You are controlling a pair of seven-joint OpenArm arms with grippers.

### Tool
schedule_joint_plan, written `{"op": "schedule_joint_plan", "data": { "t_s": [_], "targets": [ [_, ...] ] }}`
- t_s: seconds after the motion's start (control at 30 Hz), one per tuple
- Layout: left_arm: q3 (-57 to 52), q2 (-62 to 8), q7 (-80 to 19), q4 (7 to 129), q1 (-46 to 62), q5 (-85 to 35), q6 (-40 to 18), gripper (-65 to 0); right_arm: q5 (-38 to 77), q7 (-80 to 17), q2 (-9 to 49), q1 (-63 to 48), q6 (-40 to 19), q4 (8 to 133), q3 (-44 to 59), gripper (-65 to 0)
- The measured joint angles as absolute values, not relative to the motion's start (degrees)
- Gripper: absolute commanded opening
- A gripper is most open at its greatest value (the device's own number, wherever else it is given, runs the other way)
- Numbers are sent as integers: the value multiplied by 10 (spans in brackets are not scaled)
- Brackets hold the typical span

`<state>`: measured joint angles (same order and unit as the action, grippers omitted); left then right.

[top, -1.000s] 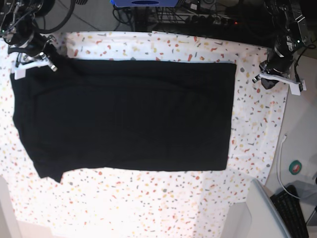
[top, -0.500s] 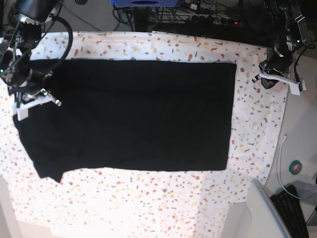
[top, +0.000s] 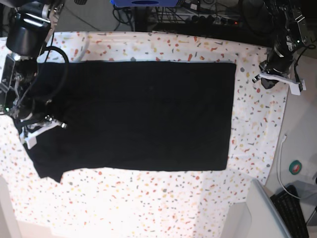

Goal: Layout the t-shirt on the table in an organized manner, then fold the t-shirt properly
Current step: 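Release the shirt and move the right gripper to the shirt's side edge, then grasp the shirt corners with both grippers and pull them apart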

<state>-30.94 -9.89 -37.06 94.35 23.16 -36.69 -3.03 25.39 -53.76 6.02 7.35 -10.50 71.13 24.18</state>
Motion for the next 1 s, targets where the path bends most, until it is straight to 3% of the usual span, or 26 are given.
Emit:
{"op": "schedule_joint_plan", "data": {
  "t_s": [0.17, 0.33, 0.4, 0.53, 0.63, 0.7, 0.73, 0.77, 1.0],
  "targets": [
    [-305, -98, -372, 917, 229, -369, -30, -650, 254, -542, 76, 105, -105, 688, 177, -638],
    [-305, -99, -371, 916, 229, -369, -30, -650, 256, -586, 86, 123, -104, 689, 153, -362],
    [-305, -99, -371, 916, 229, -369, -30, -650, 252, -602, 92, 123, -104, 694, 153, -332],
    [-306, -99, -371, 916, 229, -369, -30, -650, 253, -612, 110, 93, -101, 797, 163, -332],
    [-305, -99, -370, 917, 229, -368, -30, -650, 269, -603, 93, 34, -107, 903, 244, -359],
    [-299, -100, -370, 917, 228, -368, -30, -650, 250, -607, 77, -8, -102, 940, 308, -494],
    [-292, -102, -369, 917, 229, -367, -30, -650, 247, -611, 70, -27, -102, 952, 334, -603],
    [-282, -102, -369, 917, 227, -366, -30, -650, 254, -611, 67, -44, -102, 956, 352, -650],
    [-149, -98, -366, 885, 158, -368, -30, -650, 253, -569, 67, -99, -104, 909, 361, -650]
  ]
}}
